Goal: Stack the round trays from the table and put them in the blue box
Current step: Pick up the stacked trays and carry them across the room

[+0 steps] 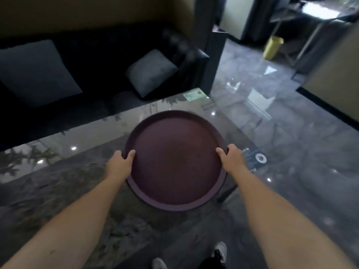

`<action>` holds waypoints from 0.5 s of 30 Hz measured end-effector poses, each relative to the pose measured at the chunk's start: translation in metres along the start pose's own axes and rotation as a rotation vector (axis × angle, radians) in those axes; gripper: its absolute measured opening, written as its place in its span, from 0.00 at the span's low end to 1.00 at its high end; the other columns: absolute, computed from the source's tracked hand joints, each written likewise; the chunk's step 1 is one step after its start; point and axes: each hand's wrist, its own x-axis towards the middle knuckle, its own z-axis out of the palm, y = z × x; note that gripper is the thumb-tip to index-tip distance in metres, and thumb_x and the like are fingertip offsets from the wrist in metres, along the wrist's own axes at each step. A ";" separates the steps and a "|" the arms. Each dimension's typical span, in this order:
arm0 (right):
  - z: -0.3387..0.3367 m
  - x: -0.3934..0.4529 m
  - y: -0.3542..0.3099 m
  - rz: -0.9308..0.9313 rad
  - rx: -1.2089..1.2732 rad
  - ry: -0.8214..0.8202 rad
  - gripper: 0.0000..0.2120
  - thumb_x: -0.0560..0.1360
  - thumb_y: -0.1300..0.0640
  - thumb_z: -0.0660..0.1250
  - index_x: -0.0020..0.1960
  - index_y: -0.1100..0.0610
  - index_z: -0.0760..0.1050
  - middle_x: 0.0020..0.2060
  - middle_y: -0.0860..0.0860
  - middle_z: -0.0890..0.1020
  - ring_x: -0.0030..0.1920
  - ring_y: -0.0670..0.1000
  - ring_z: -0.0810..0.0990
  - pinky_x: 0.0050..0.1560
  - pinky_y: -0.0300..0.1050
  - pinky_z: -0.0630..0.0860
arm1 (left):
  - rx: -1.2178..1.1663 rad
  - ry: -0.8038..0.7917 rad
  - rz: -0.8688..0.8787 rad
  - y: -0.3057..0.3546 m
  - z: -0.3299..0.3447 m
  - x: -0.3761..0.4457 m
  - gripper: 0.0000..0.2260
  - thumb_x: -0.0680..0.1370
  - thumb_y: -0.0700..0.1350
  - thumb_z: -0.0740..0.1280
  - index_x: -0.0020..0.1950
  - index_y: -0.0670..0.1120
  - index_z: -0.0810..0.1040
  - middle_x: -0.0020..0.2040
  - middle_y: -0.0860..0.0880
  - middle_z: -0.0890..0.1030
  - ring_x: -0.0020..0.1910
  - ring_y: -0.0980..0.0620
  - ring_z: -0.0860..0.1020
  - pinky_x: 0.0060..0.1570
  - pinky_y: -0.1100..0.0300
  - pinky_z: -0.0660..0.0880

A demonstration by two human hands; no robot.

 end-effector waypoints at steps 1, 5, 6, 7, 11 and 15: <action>-0.011 -0.004 0.019 0.045 0.007 0.016 0.21 0.75 0.42 0.64 0.48 0.62 0.72 0.48 0.66 0.80 0.50 0.65 0.79 0.47 0.53 0.72 | 0.009 -0.031 0.026 0.015 0.013 -0.004 0.21 0.77 0.63 0.59 0.46 0.44 0.69 0.47 0.41 0.77 0.49 0.38 0.76 0.41 0.52 0.67; -0.049 -0.024 0.096 0.200 0.021 0.061 0.21 0.76 0.42 0.64 0.52 0.62 0.74 0.51 0.65 0.81 0.52 0.65 0.79 0.46 0.51 0.72 | 0.040 -0.122 0.126 0.073 0.065 -0.024 0.21 0.76 0.63 0.60 0.45 0.44 0.70 0.47 0.40 0.78 0.49 0.38 0.77 0.41 0.52 0.67; -0.057 -0.029 0.114 0.235 0.022 0.070 0.21 0.76 0.42 0.64 0.52 0.61 0.74 0.51 0.64 0.81 0.51 0.64 0.79 0.45 0.51 0.71 | 0.045 -0.144 0.151 0.087 0.078 -0.030 0.22 0.76 0.63 0.60 0.45 0.44 0.69 0.47 0.40 0.78 0.49 0.38 0.77 0.41 0.52 0.68; -0.066 -0.035 0.132 0.268 0.020 0.077 0.21 0.76 0.42 0.63 0.52 0.61 0.74 0.50 0.64 0.81 0.51 0.64 0.79 0.44 0.51 0.71 | 0.050 -0.166 0.176 0.101 0.091 -0.037 0.22 0.76 0.64 0.59 0.45 0.44 0.69 0.45 0.41 0.78 0.48 0.39 0.76 0.41 0.51 0.68; -0.097 -0.056 0.200 0.388 0.030 0.109 0.20 0.76 0.41 0.62 0.48 0.60 0.72 0.47 0.62 0.81 0.48 0.64 0.78 0.43 0.51 0.71 | 0.106 -0.247 0.278 0.153 0.141 -0.066 0.22 0.76 0.64 0.59 0.45 0.44 0.70 0.43 0.45 0.76 0.46 0.40 0.76 0.41 0.51 0.69; -0.129 -0.076 0.263 0.487 0.037 0.148 0.19 0.76 0.41 0.62 0.43 0.57 0.70 0.42 0.59 0.80 0.42 0.61 0.77 0.37 0.49 0.68 | 0.146 -0.302 0.378 0.204 0.191 -0.096 0.22 0.76 0.64 0.59 0.45 0.43 0.71 0.43 0.45 0.77 0.45 0.40 0.76 0.40 0.52 0.68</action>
